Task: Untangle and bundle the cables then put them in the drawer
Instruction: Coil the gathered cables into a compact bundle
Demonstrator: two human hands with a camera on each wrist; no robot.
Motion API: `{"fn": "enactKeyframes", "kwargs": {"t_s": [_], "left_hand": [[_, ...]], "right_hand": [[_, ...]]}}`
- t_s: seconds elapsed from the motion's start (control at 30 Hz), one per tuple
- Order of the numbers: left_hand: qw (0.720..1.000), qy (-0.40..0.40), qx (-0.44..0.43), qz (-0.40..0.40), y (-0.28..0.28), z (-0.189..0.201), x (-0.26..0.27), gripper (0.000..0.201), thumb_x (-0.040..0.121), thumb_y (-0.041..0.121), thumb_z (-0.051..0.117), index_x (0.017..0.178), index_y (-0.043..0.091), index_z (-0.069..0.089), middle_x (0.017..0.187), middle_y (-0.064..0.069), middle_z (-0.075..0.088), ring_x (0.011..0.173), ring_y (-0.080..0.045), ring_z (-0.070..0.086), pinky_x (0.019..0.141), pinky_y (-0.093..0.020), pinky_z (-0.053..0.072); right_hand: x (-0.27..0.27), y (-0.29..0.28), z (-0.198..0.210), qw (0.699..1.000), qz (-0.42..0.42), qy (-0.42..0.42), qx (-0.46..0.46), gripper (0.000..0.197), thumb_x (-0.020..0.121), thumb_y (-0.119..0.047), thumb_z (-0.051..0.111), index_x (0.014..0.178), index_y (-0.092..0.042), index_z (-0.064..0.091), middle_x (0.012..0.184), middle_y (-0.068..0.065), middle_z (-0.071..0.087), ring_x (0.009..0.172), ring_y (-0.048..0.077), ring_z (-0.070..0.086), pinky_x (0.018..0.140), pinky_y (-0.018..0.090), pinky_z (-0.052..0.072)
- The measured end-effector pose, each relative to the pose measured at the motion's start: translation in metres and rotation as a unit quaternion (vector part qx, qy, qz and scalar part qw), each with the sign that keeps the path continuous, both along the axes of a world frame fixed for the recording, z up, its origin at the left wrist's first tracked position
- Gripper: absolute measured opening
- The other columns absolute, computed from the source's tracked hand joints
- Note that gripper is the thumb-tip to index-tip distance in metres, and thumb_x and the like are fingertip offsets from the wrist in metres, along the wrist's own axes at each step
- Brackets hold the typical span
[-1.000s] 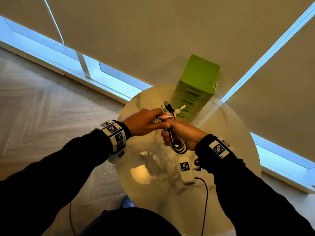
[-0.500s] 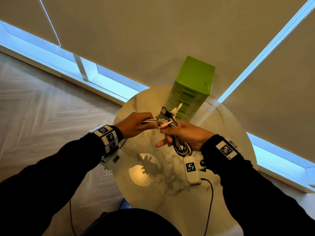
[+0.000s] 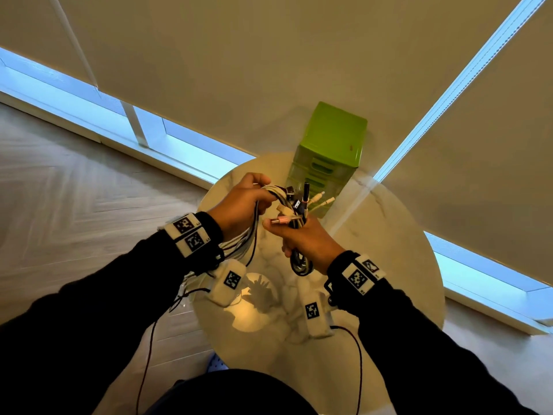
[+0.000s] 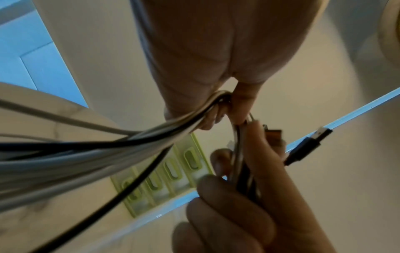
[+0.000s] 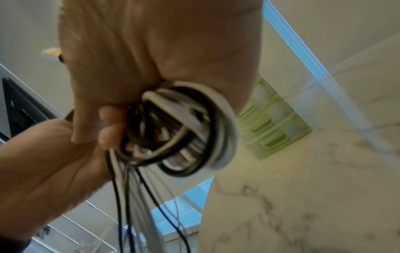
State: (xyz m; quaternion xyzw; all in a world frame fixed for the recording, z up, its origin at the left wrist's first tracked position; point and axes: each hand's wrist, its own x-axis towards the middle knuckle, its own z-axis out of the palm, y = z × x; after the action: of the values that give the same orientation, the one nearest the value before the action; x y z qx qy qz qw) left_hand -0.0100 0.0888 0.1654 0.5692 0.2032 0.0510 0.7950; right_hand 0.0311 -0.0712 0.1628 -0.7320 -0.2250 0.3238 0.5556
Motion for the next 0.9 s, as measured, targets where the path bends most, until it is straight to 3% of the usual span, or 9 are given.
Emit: {"fn": "enactKeyframes", "kwargs": {"t_s": [0.2,0.33,0.43,0.53,0.6,0.7,0.8,0.83,0.9], "left_hand": [[0.990,0.008,-0.131,0.043,-0.018,0.005,0.005,0.025,0.094,-0.008,0.041,0.106,0.011,0.050,0.080,-0.009,0.060,0.058,-0.018,0.055,0.049,-0.028,0.045],[0.986,0.009,-0.162,0.043,-0.024,0.006,0.007,0.030,0.091,-0.012,0.038,0.107,0.008,0.053,0.084,-0.012,0.062,0.067,-0.023,0.059,0.057,-0.029,0.052],[0.986,0.008,-0.160,0.047,-0.028,0.002,0.007,0.032,0.091,-0.012,0.036,0.106,0.007,0.057,0.090,-0.015,0.062,0.077,-0.026,0.060,0.068,-0.035,0.052],[0.989,0.006,-0.143,0.044,-0.031,0.000,0.005,0.031,0.092,-0.012,0.035,0.107,0.005,0.056,0.089,-0.015,0.061,0.076,-0.023,0.060,0.066,-0.031,0.053],[0.991,-0.010,-0.131,0.035,-0.030,0.000,0.003,0.029,0.094,-0.011,0.035,0.109,0.003,0.055,0.088,-0.012,0.060,0.068,-0.015,0.063,0.061,-0.025,0.054],[0.994,-0.041,-0.097,-0.011,-0.022,-0.004,0.003,0.024,0.102,0.003,0.037,0.119,0.006,0.054,0.097,-0.009,0.061,0.079,-0.011,0.064,0.072,-0.024,0.051],[0.993,-0.023,-0.004,-0.114,-0.013,-0.015,-0.008,0.037,0.103,0.034,0.049,0.135,0.014,0.046,0.104,-0.008,0.061,0.084,-0.020,0.059,0.067,-0.028,0.047],[0.988,-0.022,0.027,-0.153,-0.011,-0.020,-0.015,0.047,0.098,0.039,0.057,0.136,0.016,0.044,0.104,-0.007,0.061,0.083,-0.020,0.059,0.073,-0.030,0.048],[0.967,-0.019,0.077,-0.242,-0.008,-0.028,-0.033,0.059,0.088,0.034,0.067,0.138,0.014,0.044,0.115,0.000,0.062,0.101,-0.014,0.063,0.092,-0.029,0.049]], "right_hand": [[-0.006,0.007,-0.013,0.999,-0.041,-0.008,0.021,0.043,0.076,-0.023,0.088,0.114,-0.019,0.068,0.088,-0.001,0.072,0.064,0.015,0.064,0.056,0.030,0.052],[0.000,0.002,-0.017,1.000,-0.022,0.002,0.002,0.030,0.073,-0.014,0.087,0.099,-0.017,0.072,0.084,0.003,0.074,0.067,0.025,0.066,0.063,0.040,0.055],[0.003,0.003,-0.022,1.000,-0.021,0.013,-0.015,0.025,0.072,-0.005,0.083,0.093,-0.018,0.075,0.086,0.001,0.076,0.080,0.018,0.071,0.075,0.037,0.057],[-0.001,0.006,-0.024,0.999,-0.020,0.019,-0.031,0.015,0.071,-0.008,0.079,0.085,-0.013,0.076,0.088,0.010,0.076,0.089,0.030,0.071,0.090,0.052,0.057],[-0.003,0.006,-0.025,0.999,-0.020,0.033,-0.022,0.007,0.081,-0.005,0.071,0.080,-0.012,0.073,0.079,0.011,0.073,0.081,0.029,0.070,0.088,0.049,0.057],[-0.007,0.009,-0.024,0.995,-0.055,0.082,0.029,0.014,0.092,-0.002,0.059,0.087,-0.011,0.069,0.073,0.016,0.067,0.084,0.041,0.070,0.092,0.049,0.056],[-0.005,0.011,-0.016,0.982,-0.101,0.130,0.091,0.013,0.100,-0.007,0.054,0.101,-0.009,0.066,0.067,0.017,0.065,0.072,0.038,0.070,0.081,0.050,0.059],[-0.002,0.011,-0.014,0.981,-0.120,0.120,0.098,0.013,0.101,-0.010,0.053,0.098,-0.009,0.066,0.064,0.012,0.065,0.066,0.033,0.069,0.073,0.048,0.059],[0.005,0.012,-0.011,0.977,-0.161,0.095,0.099,0.026,0.100,-0.012,0.055,0.076,-0.011,0.065,0.056,0.005,0.062,0.056,0.025,0.065,0.065,0.040,0.053]]}}
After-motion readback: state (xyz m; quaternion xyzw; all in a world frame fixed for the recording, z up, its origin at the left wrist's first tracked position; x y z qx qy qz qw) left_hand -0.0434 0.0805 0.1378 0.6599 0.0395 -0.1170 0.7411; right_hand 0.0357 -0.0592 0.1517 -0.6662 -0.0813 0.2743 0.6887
